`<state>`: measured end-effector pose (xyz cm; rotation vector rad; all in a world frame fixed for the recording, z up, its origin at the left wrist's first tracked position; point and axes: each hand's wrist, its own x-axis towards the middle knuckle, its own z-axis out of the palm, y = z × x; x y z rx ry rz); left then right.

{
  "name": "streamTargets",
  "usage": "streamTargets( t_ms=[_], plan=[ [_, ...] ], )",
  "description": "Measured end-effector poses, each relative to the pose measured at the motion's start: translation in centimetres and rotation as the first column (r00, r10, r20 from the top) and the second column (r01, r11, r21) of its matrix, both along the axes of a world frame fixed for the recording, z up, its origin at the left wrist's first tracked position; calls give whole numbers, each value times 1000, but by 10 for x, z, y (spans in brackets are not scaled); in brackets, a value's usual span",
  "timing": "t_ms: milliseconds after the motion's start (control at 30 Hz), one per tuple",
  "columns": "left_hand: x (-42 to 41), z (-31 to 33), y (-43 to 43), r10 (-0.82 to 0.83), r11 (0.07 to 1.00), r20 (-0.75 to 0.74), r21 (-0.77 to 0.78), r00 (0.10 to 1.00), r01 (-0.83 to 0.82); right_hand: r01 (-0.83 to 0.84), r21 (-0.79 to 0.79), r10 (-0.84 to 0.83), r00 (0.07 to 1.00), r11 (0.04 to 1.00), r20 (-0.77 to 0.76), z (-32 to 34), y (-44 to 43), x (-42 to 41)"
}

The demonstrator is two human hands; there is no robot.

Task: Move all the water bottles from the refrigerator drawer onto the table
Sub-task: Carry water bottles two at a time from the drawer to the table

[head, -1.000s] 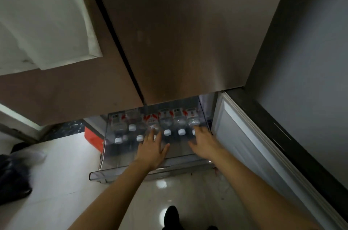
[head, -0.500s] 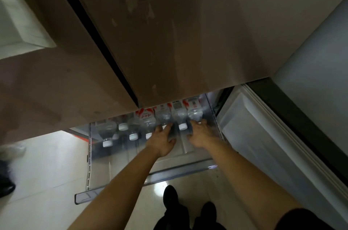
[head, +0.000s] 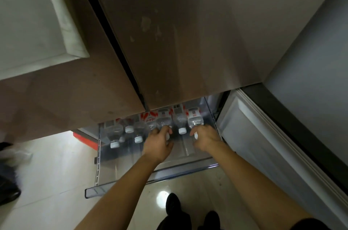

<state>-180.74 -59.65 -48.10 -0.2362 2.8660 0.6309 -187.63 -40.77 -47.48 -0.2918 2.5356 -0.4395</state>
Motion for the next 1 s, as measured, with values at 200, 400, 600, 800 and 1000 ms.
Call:
streamTargets(
  t_ms=[200, 400, 600, 800, 1000],
  plan=[
    [13, 44, 4, 142, 988, -390, -2, 910, -155, -18, -143, -33, 938, 990, -344, 52, 12, 12],
    [25, 63, 14, 214, 975, -508, 56, 834, -215, 62, -197, -126, 934, 978, -334, 83, 27, 14],
    [18, 62, 5, 243, 969, -407, 143, 881, -201, 120, -284, -182, 962, 951, -205, 65, 37, 27],
    [21, 40, 11, 340, 907, -226, 334, 913, -256, 164, -278, -238, 936, 947, -258, 38, 39, 43],
    [21, 16, 14, 330, 813, -92, 534, 939, -233, 182, -265, -258, 922, 947, -289, 10, 39, 54]
  ],
)
